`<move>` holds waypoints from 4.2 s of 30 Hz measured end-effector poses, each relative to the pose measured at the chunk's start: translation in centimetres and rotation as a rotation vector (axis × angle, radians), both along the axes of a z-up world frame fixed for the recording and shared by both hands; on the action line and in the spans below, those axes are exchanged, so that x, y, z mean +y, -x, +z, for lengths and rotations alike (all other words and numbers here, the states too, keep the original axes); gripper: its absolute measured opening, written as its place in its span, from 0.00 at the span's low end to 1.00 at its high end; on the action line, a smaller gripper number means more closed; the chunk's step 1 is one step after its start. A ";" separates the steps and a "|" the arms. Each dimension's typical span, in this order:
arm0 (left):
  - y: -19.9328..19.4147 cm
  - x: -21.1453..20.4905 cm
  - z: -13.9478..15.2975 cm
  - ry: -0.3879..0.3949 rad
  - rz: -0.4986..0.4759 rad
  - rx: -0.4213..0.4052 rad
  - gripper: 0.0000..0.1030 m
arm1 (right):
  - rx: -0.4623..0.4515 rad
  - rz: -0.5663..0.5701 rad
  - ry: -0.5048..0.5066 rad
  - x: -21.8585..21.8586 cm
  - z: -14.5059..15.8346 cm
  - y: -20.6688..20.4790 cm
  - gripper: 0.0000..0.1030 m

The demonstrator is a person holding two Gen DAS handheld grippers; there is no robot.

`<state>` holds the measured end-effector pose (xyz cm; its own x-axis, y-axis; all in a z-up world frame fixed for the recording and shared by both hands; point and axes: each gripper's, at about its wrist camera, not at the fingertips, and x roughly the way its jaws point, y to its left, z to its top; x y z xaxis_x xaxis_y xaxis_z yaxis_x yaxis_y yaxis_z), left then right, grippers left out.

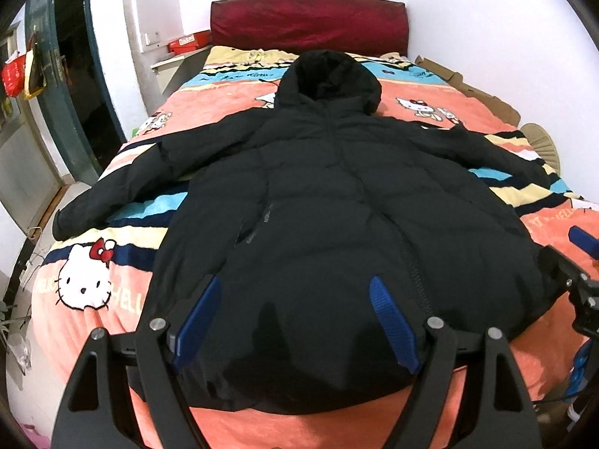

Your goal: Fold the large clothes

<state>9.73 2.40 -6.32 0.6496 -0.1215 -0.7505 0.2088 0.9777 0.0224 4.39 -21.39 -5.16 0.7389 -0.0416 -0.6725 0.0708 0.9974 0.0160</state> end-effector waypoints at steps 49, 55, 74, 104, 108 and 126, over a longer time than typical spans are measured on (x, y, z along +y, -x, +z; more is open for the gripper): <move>-17.8 5.2 -0.7 -0.207 0.379 0.040 0.78 | 0.108 -0.810 -0.257 -49.1 -8.9 -17.7 0.87; -17.7 4.6 -0.5 -0.215 0.375 0.036 0.78 | 0.121 -0.765 -0.366 -49.7 -11.5 -17.9 0.44; -13.9 6.8 2.8 -0.080 0.354 -0.020 0.78 | -0.140 -0.363 -0.400 -36.0 3.0 -21.0 0.12; -9.3 26.1 -1.2 0.118 0.561 -0.008 0.78 | 0.131 0.241 -0.257 10.3 -1.0 -33.5 0.13; -9.1 28.1 -2.2 0.117 0.594 0.014 0.78 | 0.226 0.243 -0.210 13.7 -5.3 -34.0 0.14; -7.1 25.4 1.4 0.121 0.563 -0.041 0.78 | 0.196 0.298 -0.221 13.8 -3.3 -29.1 0.56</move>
